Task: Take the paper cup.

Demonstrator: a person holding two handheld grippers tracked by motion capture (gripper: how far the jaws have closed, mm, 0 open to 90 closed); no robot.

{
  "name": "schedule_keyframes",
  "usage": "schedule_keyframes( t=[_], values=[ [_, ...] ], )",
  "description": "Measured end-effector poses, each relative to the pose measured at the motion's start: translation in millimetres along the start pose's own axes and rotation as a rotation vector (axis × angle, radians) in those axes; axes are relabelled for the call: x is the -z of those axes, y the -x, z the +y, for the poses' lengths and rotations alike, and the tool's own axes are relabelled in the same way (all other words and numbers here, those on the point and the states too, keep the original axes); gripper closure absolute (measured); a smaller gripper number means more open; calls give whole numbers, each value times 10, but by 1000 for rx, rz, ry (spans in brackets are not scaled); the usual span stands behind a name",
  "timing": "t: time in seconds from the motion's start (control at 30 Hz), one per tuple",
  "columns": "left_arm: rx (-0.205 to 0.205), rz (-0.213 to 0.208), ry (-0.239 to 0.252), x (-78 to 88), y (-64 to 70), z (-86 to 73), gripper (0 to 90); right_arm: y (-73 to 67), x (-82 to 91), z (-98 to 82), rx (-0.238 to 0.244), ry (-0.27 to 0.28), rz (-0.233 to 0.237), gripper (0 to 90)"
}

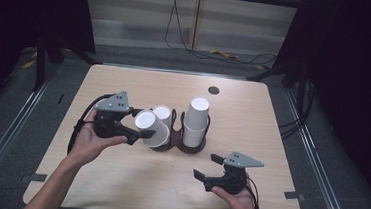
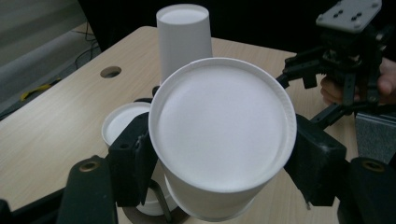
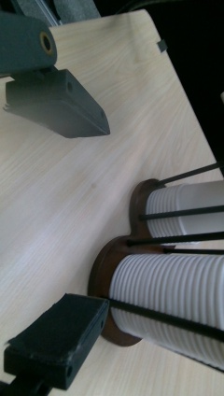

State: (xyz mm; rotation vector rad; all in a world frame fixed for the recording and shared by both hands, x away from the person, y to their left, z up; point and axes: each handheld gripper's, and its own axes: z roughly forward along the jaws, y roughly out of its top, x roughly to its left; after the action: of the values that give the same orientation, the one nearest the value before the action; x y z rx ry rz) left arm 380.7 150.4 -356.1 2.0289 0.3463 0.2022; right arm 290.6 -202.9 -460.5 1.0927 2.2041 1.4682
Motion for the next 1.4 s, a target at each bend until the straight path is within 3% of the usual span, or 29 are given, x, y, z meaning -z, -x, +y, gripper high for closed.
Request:
schedule_keyframes(
  t=[0.3,0.43,0.47,0.63,1.07,1.13,1.3,1.4],
  values=[
    [25,-29,-3,-86,33,-184,322,-100,-15,151,39,25,32,139],
    [28,-56,6,-126,45,-244,322,-131,-87,188,57,32,55,137],
    [21,-46,7,-130,52,-252,321,-141,-106,196,57,27,57,137],
    [44,-79,18,-152,64,-305,322,-175,-175,252,68,43,70,137],
    [68,-131,31,-233,114,-381,321,-255,-288,286,86,103,137,135],
    [54,-130,21,-238,126,-382,321,-257,-304,275,92,104,144,135],
    [78,-165,52,-267,143,-381,321,-273,-340,256,93,106,166,134],
    [80,-185,34,-326,179,-373,322,-285,-360,257,104,119,177,134]
  ],
)
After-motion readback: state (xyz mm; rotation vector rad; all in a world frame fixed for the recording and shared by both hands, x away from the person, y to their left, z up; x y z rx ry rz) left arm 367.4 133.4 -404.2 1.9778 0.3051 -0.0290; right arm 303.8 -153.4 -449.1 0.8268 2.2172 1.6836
